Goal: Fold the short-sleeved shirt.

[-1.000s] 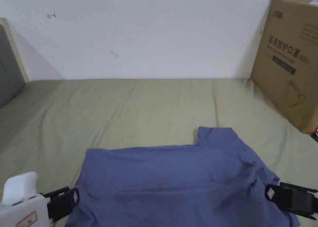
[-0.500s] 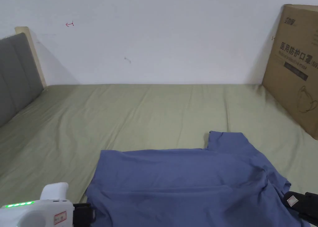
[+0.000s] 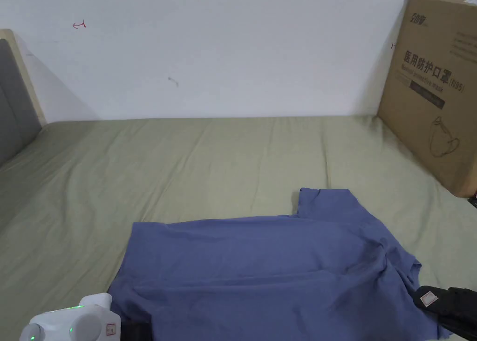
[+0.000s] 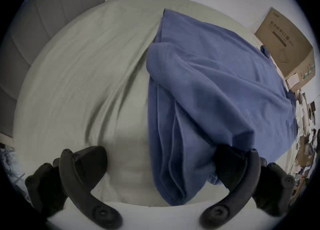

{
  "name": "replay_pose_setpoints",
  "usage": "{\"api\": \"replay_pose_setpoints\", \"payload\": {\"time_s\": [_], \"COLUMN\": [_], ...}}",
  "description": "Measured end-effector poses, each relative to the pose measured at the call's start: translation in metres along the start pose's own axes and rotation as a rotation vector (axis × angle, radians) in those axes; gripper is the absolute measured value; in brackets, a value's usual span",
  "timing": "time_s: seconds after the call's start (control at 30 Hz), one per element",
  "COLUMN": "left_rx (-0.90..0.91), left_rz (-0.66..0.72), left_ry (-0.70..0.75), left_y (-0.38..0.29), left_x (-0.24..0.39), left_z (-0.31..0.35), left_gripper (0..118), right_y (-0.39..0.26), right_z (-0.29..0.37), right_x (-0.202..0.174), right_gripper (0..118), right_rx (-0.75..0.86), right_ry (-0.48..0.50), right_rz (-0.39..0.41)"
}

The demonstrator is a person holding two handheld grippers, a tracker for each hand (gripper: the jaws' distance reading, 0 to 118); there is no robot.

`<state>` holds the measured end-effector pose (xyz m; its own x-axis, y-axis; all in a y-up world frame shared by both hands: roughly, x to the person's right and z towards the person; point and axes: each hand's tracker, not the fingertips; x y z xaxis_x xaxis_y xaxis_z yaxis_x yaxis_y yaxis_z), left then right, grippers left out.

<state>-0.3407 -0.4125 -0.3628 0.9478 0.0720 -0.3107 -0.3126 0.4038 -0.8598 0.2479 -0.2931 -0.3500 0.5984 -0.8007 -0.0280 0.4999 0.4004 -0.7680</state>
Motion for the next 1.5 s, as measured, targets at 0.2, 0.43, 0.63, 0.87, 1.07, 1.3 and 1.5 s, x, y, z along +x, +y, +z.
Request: {"api": "replay_pose_setpoints", "payload": {"time_s": [0.2, 0.43, 0.63, 0.87, 1.07, 1.3, 1.5], "left_rx": [0.164, 0.184, 0.158, 0.127, 0.140, 0.165, 0.051], "left_rz": [-0.109, -0.067, -0.087, -0.050, -0.057, -0.054, -0.061], "left_ry": [0.032, -0.084, -0.090, -0.095, -0.108, -0.146, -0.190], "left_y": [-0.011, -0.014, -0.015, -0.020, -0.018, -0.028, -0.074], "left_x": [0.007, -0.002, -0.004, -0.011, -0.012, -0.029, -0.053], "left_z": [0.049, 0.084, 0.087, 0.078, 0.086, 0.121, 0.136], "left_gripper": [22, 2, 2, 2, 2, 2, 2], "right_y": [0.019, 0.080, 0.099, 0.077, 0.071, 0.061, 0.018], "right_z": [-0.003, -0.035, -0.079, -0.102, -0.083, -0.027, 0.023], "right_x": [0.009, 0.042, 0.097, 0.099, 0.069, 0.047, 0.064], "right_gripper": [0, 103, 111, 79, 12, 10, 10], "right_rx": [-0.023, -0.159, -0.262, -0.329, -0.330, -0.262, -0.341], "right_ry": [-0.161, -0.462, -0.636, -0.636, -0.501, -0.499, -0.505], "right_rz": [0.163, 0.200, 0.181, 0.268, 0.295, 0.353, 0.312]}}
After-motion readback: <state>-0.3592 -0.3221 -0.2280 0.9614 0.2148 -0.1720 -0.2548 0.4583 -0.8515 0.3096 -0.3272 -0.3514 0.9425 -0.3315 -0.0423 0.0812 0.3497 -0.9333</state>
